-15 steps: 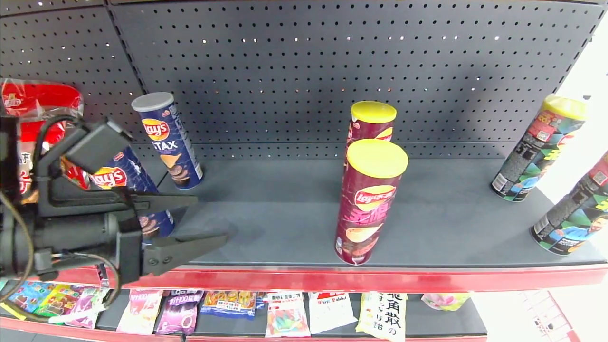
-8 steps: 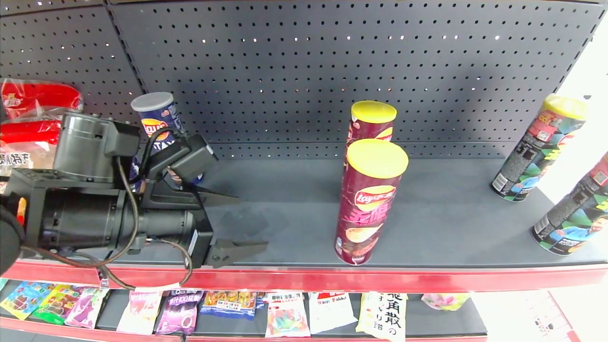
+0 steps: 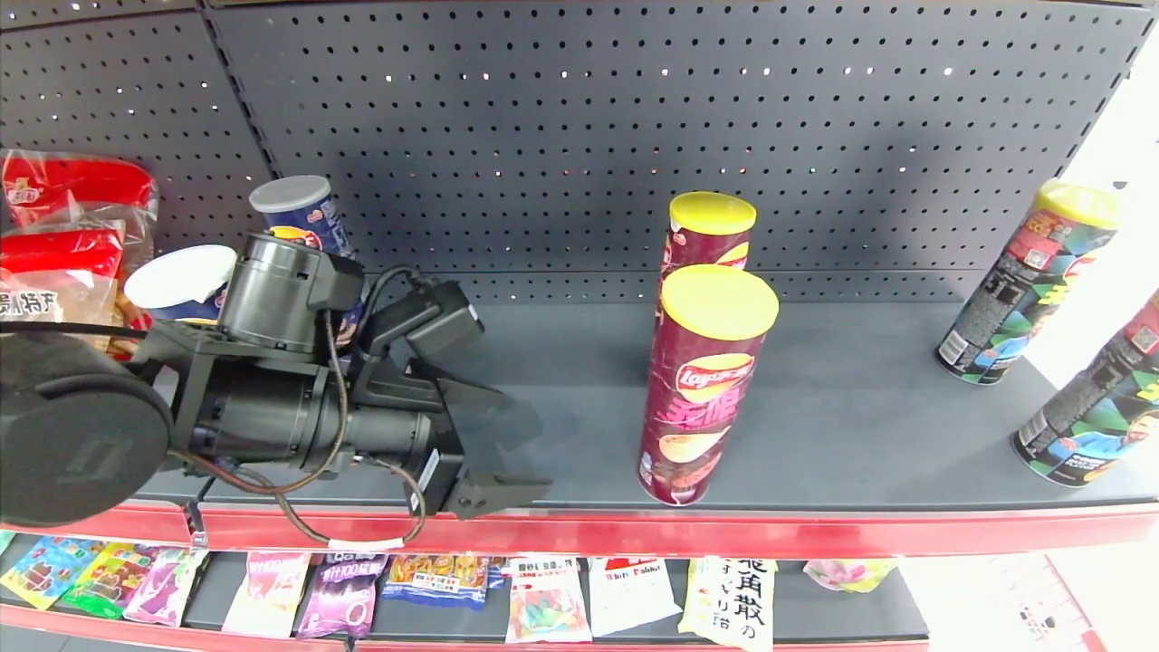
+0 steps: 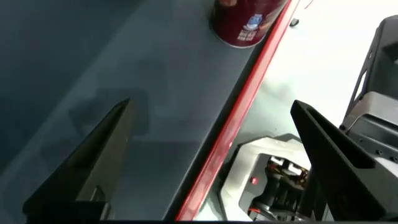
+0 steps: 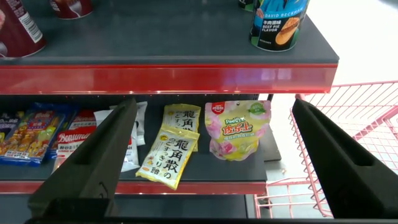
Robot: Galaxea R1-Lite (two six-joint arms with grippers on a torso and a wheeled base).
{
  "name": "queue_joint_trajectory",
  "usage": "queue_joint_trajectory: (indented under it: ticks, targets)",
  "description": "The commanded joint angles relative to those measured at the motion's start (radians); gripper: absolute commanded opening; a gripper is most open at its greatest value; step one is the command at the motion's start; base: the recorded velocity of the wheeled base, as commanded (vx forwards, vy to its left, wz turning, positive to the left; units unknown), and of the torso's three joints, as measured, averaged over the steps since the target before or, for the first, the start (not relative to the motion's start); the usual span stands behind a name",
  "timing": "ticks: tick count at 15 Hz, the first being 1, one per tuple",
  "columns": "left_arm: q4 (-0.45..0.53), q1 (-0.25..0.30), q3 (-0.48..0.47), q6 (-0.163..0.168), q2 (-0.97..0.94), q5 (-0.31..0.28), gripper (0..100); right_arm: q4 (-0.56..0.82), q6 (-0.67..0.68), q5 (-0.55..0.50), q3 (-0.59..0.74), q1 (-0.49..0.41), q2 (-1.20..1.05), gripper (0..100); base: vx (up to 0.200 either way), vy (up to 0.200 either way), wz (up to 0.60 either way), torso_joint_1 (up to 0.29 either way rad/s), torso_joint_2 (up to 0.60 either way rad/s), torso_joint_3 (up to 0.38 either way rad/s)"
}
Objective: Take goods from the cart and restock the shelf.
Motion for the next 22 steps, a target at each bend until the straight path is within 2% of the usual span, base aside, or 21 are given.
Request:
queue_joint_trajectory:
  ticks: [1, 5, 8, 11, 22]
  targets:
    - [0.000, -0.018, -0.020, 0.001, 0.037, 0.001, 100, 0.000, 0.000, 0.000, 0.000, -0.001, 0.000, 100, 0.000, 0.000, 0.00, 0.000, 0.00, 0.000]
    - [0.000, -0.039, -0.077, 0.002, 0.103, 0.018, 100, 0.000, 0.000, 0.000, 0.000, 0.000, 0.000, 100, 0.000, 0.000, 0.00, 0.000, 0.00, 0.000]
    - [0.000, -0.067, -0.114, -0.001, 0.145, 0.064, 100, 0.000, 0.000, 0.000, 0.000, 0.000, 0.000, 100, 0.000, 0.000, 0.00, 0.000, 0.00, 0.000]
    - [-0.001, -0.070, -0.138, 0.001, 0.177, 0.081, 100, 0.000, 0.000, 0.000, 0.000, 0.000, 0.000, 100, 0.000, 0.000, 0.00, 0.000, 0.00, 0.000]
    - [0.000, -0.115, -0.184, -0.001, 0.238, 0.136, 100, 0.000, 0.000, -0.001, 0.000, 0.000, 0.000, 100, 0.000, 0.000, 0.00, 0.000, 0.00, 0.000]
